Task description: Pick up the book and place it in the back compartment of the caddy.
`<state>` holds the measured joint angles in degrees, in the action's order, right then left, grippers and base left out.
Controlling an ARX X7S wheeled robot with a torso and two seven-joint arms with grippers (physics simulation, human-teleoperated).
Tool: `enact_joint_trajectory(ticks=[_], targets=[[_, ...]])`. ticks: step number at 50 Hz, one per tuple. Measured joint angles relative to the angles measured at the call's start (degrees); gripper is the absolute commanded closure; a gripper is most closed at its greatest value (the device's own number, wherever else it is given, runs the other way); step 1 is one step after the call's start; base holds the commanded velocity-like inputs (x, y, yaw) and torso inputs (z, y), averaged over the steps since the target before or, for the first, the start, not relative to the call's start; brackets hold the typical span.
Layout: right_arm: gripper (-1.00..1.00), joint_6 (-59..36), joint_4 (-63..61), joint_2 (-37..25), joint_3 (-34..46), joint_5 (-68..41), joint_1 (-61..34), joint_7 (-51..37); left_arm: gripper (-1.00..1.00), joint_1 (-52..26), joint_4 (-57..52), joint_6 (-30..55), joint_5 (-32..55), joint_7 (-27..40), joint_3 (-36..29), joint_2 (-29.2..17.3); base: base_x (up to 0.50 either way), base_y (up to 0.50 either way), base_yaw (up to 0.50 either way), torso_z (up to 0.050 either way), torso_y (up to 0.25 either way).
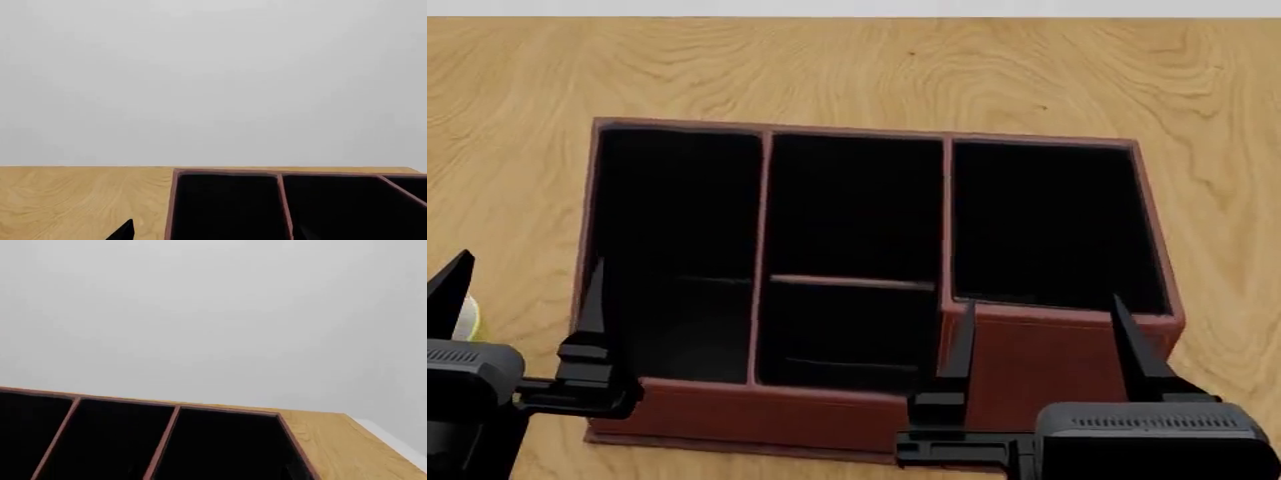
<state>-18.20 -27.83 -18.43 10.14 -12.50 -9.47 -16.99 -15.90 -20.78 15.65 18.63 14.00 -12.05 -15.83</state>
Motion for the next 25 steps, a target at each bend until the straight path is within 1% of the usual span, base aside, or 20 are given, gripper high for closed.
enact_joint_trajectory(ticks=[18,21,25], targets=[[-1.0,0.3,-0.2,-0.3,0.0,-0.4,0.1,-0.4,-1.0,-0.2,0.1,0.1,0.2,0.5,-0.4,-0.3,0.0,0.0,0.0,0.0,-0.19],[-1.0,0.3,-0.2,-0.3,0.0,-0.4,0.2,-0.4,-1.0,-0.2,0.1,0.1,0.3,0.6,-0.4,-0.4,0.0,0.0,0.0,0.0,-0.087],[-1.0,0.4,-0.2,-0.3,0.0,-0.5,0.2,-0.5,-1.0,-0.3,0.0,0.2,0.4,0.8,-0.4,-0.5,0.0,0.0,0.0,0.0,0.0]])
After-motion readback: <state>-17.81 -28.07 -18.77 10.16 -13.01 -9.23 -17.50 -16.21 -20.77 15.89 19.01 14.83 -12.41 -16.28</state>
